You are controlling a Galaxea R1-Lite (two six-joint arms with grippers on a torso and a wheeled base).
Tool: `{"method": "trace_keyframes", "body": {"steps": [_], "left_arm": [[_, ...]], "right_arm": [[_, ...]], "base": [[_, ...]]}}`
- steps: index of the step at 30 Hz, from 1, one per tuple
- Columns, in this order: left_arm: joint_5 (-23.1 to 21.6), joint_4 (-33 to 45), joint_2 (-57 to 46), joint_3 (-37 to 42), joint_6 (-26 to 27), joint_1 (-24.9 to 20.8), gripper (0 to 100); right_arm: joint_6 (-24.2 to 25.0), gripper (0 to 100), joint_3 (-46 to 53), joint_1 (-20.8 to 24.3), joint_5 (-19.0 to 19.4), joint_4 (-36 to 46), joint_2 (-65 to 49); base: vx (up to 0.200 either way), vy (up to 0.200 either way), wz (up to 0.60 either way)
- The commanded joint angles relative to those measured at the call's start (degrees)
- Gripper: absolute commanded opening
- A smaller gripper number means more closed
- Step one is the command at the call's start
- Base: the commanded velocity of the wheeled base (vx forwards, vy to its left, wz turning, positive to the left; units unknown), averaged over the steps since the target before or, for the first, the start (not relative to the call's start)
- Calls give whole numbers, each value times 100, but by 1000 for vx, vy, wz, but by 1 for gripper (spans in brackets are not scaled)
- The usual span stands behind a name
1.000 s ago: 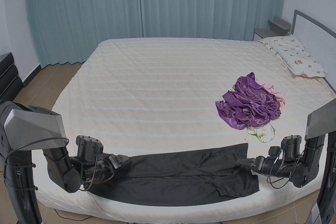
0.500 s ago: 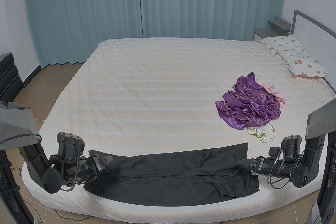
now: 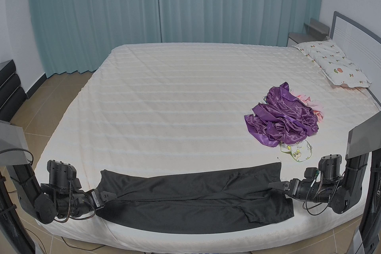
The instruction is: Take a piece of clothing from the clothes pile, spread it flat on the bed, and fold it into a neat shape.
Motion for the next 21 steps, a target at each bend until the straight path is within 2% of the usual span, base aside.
{"method": "trace_keyframes", "body": {"steps": [1,8,12,13,21], "left_arm": [[-24,-554,706,217,94,82,100],[29,-1872,1515,665,358,82,100],[29,-2162,1612,797,375,73,100],[29,-2171,1620,797,375,73,0],[170,-2180,1655,797,375,82,0]], "right_arm": [[-2,100,13,5,8,-2,10],[-2,100,13,5,8,-2,18],[-2,100,13,5,8,-2,18],[-2,100,13,5,8,-2,18],[-2,100,22,14,8,-2,10]], "base": [[0,0,0],[0,0,0],[0,0,0],[0,0,0],[0,0,0]]}}
